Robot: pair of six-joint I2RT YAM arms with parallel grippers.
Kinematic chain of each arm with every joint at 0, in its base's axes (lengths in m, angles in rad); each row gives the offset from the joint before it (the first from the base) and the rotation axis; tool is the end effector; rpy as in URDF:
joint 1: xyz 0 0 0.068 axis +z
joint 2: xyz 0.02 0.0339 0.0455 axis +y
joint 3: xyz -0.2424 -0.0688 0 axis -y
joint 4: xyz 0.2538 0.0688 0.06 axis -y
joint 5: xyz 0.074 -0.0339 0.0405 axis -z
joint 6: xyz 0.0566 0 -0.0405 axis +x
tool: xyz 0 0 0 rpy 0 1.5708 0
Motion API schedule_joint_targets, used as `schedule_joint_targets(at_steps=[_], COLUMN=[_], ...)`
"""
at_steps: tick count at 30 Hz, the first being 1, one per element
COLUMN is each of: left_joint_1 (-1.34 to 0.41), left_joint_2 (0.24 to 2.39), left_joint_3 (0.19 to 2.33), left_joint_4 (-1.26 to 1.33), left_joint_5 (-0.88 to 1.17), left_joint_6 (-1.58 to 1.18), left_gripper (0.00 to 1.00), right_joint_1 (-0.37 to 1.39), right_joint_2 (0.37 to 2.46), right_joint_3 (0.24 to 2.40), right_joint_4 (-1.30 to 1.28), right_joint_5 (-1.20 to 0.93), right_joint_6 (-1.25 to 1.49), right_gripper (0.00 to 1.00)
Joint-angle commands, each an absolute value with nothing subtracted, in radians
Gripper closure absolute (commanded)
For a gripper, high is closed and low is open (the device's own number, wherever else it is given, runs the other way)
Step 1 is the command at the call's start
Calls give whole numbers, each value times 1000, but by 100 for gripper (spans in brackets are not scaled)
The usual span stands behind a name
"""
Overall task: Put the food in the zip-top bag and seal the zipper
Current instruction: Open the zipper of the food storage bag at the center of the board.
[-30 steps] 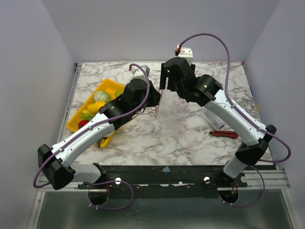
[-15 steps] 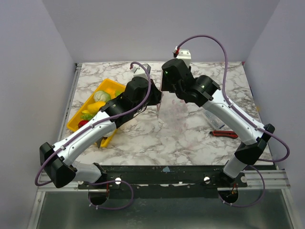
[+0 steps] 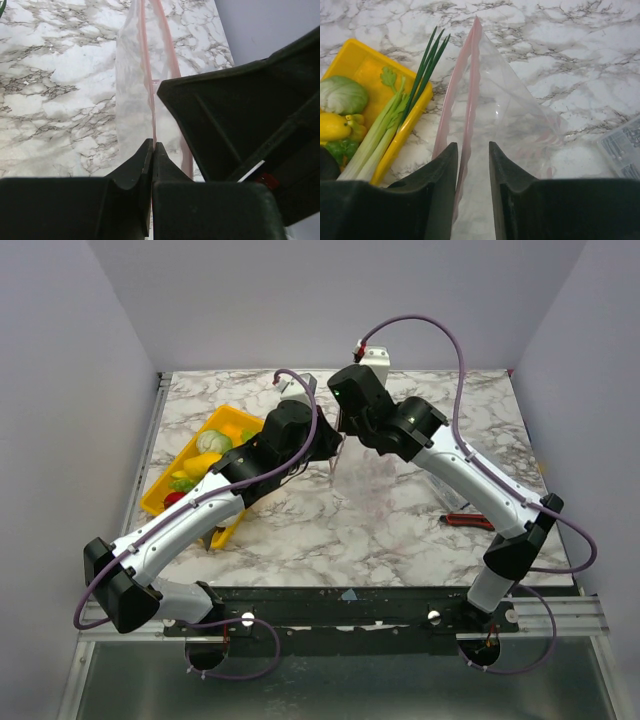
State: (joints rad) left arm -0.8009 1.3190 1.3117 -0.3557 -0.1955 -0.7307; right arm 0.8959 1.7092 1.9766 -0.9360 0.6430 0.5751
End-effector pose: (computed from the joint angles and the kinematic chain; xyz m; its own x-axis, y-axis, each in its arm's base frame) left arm 0.2410 -0.2328 0.3604 -0.5697 -0.3529 -0.7422 0.2654 0.7757 -0.5725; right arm 0.2614 0.2723 0.4046 -0.5050 0.0657 -0.8606 -0.0670 0.9911 0.1149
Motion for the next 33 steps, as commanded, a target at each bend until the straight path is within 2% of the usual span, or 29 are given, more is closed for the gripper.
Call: schedule_joint_targets(at_steps=[1,9,10,12,13,15,18,21,25,28,30,33], left_joint_1=[-807,-807,-808,-808,-808,-804,-783,-760,-738,-701,-687,-681], left_joint_2=[1303,1300,1300,1296,1292,1286,1283,1262,1235,1271,1304,1338], left_joint_3=[1326,1333,1335,1332,1328,1313,1302,1276,1209,1254,1273,1234], left_joint_4=[-373,-397,-413,-433,-439,-440,-448,-430,-249,-248,-262,-251], left_joint_5=[-243,-282,-298,-333,-351,-375,-385,-413,-467,-402,-314,-211], left_joint_6=[-743,-798,-822,-875,-903,-973,-1086,-1205,-1247,-1241,-1222,-1175], left_gripper=[100,100,100,100,100,100,100,100,100,99,99,99], right_joint_1=[904,903,904,902,902,900,878,843,801,795,781,755], right_joint_2=[1740,1817,1817,1800,1785,1765,1699,1612,1673,1658,1609,1527], right_joint_3=[1980,2026,2024,1976,1952,1924,1830,1619,1748,1743,1650,1394], right_joint_4=[-972,-981,-977,-904,-868,-794,-553,-53,3,33,47,165], right_joint_5=[711,774,789,805,823,881,922,813,723,639,482,271], right_joint_6=[603,580,582,533,505,425,233,-153,-290,-398,-457,-528], right_gripper=[72,71,75,94,99,100,99,99,99,99,99,99])
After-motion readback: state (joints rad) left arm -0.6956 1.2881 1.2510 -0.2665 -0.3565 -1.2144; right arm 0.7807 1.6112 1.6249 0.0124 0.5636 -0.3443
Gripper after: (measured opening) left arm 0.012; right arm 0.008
